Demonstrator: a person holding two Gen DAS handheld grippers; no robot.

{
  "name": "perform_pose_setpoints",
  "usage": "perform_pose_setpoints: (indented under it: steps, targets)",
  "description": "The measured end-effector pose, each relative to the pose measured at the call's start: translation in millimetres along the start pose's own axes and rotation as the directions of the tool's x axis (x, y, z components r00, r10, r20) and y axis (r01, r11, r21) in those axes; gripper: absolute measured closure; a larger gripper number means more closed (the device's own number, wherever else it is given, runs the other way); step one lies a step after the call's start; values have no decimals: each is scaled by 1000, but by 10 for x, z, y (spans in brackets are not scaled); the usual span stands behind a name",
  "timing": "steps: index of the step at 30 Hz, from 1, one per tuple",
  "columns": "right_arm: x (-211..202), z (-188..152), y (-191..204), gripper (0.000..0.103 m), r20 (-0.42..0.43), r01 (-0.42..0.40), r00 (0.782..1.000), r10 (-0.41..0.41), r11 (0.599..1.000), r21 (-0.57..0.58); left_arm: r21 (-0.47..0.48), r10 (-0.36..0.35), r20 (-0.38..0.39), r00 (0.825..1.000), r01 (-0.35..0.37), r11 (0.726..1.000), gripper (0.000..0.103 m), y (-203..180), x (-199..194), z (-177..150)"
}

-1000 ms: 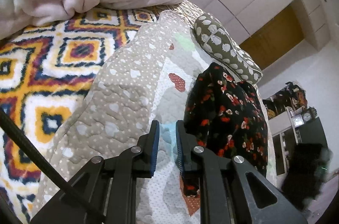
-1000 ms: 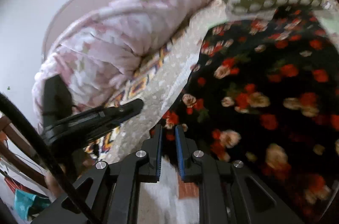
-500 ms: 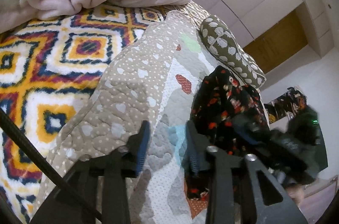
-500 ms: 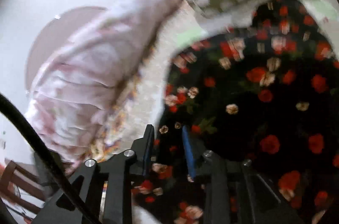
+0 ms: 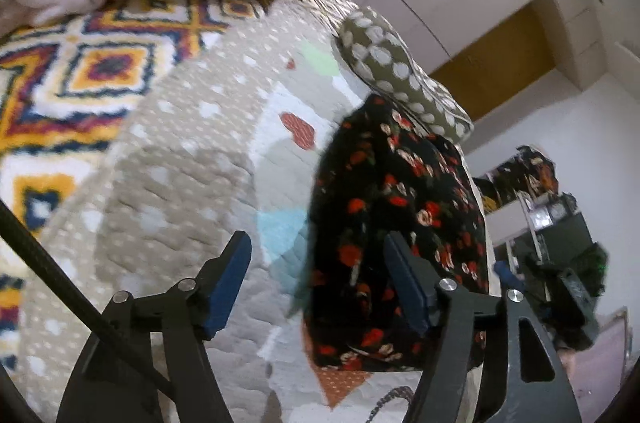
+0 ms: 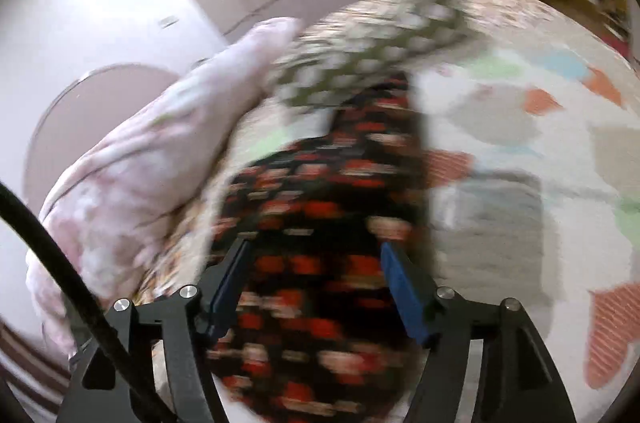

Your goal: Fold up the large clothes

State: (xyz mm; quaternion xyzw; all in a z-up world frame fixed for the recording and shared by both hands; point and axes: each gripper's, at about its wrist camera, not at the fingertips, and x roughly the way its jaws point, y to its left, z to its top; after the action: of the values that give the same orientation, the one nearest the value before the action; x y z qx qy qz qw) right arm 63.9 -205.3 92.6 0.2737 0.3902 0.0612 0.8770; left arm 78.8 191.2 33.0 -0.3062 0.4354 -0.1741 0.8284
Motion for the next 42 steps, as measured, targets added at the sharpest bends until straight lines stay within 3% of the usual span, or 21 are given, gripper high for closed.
perform_pose_setpoints:
  steps: [4, 9, 16, 20, 24, 25, 27, 29, 33, 37, 42]
  targets:
    - [165, -38, -342, 31, -33, -37, 999, 40, 994, 102, 12, -2, -44, 999, 2, 1000, 33, -36, 180, -43]
    - [408, -64, -526, 27, -44, -145, 987, 156, 970, 196, -26, -58, -94, 994, 55, 998, 29, -21, 360, -70]
    - [853, 2, -649, 20, -71, -298, 940, 332, 907, 297, -15, -91, -116, 989, 90, 996, 27, -79, 464, -57]
    - [987, 73, -644, 18, -92, -346, 919, 384, 894, 284, 0, -110, -124, 986, 111, 994, 27, -147, 518, -65]
    - [1042, 103, -647, 18, -107, -373, 904, 413, 887, 273, 7, -200, -173, 965, 204, 979, 27, -209, 588, -104]
    - [1039, 102, -637, 19, -105, -374, 905, 413, 888, 267, 35, -202, -201, 958, 214, 976, 27, -274, 624, -145]
    - [1040, 93, -624, 29, -103, -376, 905, 412, 890, 256, 141, -110, -184, 977, 137, 980, 33, -444, 650, -235]
    - [1013, 83, -643, 39, -96, -388, 901, 424, 884, 262, 208, -70, -144, 987, 99, 973, 46, -590, 619, -310]
    - [909, 133, -636, 53, -78, -409, 894, 440, 876, 254, 231, -74, -93, 993, 94, 969, 55, -747, 562, -347]
    - [655, 281, -678, 55, -23, -421, 899, 436, 880, 221, 230, -146, -136, 980, 175, 957, 58, -899, 623, -419]
    - [595, 301, -888, 50, -58, -312, 943, 328, 930, 194, 261, -112, -177, 978, 156, 952, 55, -984, 737, -554]
